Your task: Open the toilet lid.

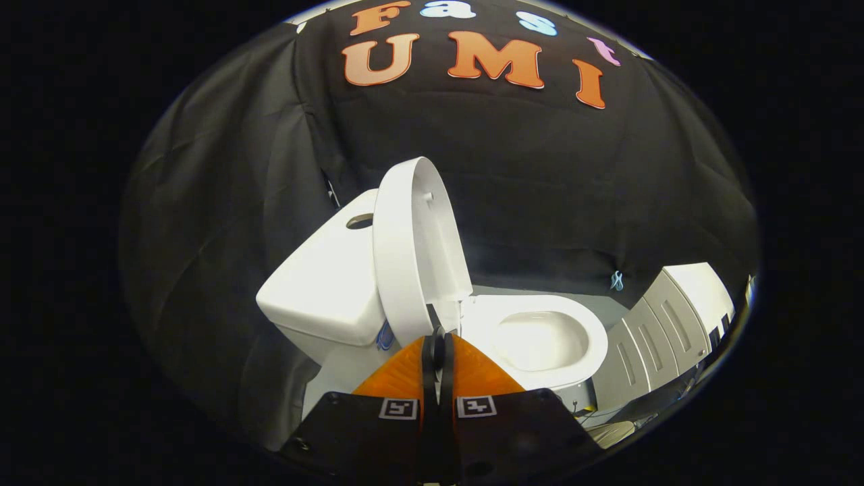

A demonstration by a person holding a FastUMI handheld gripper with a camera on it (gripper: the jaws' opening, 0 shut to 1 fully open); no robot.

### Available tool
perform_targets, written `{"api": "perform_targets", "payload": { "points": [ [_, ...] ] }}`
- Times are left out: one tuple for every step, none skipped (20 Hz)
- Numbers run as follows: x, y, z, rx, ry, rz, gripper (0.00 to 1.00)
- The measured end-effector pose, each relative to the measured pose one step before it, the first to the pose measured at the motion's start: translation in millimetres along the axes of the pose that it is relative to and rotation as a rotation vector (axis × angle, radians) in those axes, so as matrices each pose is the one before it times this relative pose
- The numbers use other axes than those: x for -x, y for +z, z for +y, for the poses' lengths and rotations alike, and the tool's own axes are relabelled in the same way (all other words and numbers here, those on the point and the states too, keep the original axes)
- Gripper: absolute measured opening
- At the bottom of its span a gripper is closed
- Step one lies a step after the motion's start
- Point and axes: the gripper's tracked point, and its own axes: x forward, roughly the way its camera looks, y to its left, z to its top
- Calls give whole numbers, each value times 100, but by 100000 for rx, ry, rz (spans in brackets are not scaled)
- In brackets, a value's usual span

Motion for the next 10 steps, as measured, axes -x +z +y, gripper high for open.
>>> {"api": "perform_targets", "payload": {
  "points": [
    [-37, 108, -23, -34, -96, -71, 8],
    [37, -11, -50, 162, -30, -126, 8],
    [104, 162, -76, 718, -7, -512, 8],
    [-73, -37, -4, 913, -91, -16, 8],
    [-7, 7, -41, 709, -210, -317, 8],
    [17, -84, 7, 101, 94, -55, 8],
    [110, 81, -103, -106, -8, 12, 8],
    [-236, -23, -37, 47, 380, 37, 8],
    [113, 107, -3, -132, 507, -27, 8],
    [-17, 79, 103, -496, 1093, -195, 9]
  ]
}}
